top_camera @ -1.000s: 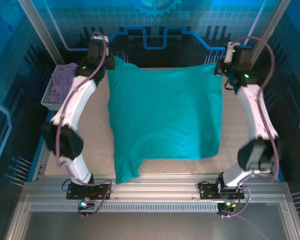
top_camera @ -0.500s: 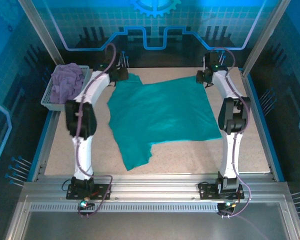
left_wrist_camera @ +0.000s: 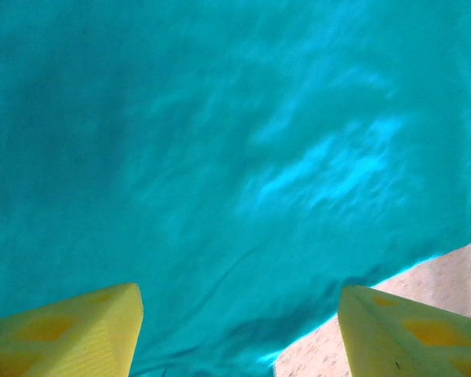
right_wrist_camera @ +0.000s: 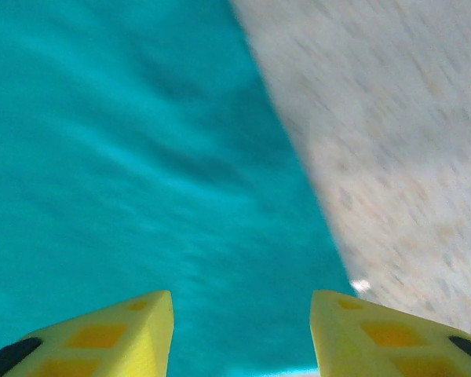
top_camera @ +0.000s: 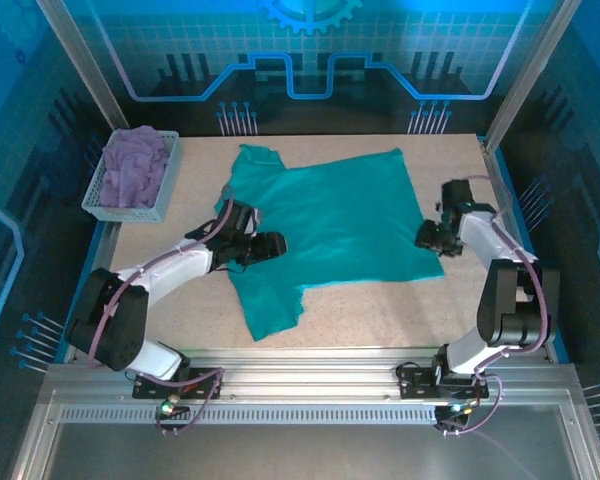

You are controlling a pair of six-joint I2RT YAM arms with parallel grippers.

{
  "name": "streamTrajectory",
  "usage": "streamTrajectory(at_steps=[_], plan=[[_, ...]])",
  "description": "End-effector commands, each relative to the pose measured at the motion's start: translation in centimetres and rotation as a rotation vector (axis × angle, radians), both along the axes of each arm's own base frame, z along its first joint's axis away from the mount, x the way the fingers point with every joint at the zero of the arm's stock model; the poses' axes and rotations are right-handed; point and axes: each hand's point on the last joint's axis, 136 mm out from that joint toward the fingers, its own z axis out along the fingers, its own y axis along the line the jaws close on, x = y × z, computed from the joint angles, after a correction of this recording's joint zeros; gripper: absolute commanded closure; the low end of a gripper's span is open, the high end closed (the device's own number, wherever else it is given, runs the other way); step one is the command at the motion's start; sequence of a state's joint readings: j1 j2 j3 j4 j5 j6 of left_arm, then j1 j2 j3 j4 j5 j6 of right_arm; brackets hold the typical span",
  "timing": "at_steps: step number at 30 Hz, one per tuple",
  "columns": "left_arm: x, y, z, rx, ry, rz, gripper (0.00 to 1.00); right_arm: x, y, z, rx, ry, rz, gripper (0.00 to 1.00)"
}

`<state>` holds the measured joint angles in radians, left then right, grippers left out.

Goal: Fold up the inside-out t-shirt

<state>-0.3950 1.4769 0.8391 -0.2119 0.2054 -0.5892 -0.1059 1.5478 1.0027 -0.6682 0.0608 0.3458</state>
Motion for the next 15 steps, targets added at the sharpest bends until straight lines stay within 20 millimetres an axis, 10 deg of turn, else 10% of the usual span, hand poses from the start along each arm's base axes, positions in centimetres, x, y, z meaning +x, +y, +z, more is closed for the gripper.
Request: streamTrajectory(at_steps=[1,6,15], plan=[[1.2,-1.0,1.7,-0.08,-0.052,0.0,0.33,-2.2,-1.4,0.2,0.044,0.013,-0.114,0.5],[0.9,-0.9,3.0,-0.081,-0.087,-0.017,0.33,-5.1,-2.5,-2.3,0.052,0.127,-0.183,0.51],[0.1,-0.8,4.0,-0.071,-0.1,-0.058,0.33,-4.6,-1.7,-5.5,0.109,0.2,-0.183,0.62]])
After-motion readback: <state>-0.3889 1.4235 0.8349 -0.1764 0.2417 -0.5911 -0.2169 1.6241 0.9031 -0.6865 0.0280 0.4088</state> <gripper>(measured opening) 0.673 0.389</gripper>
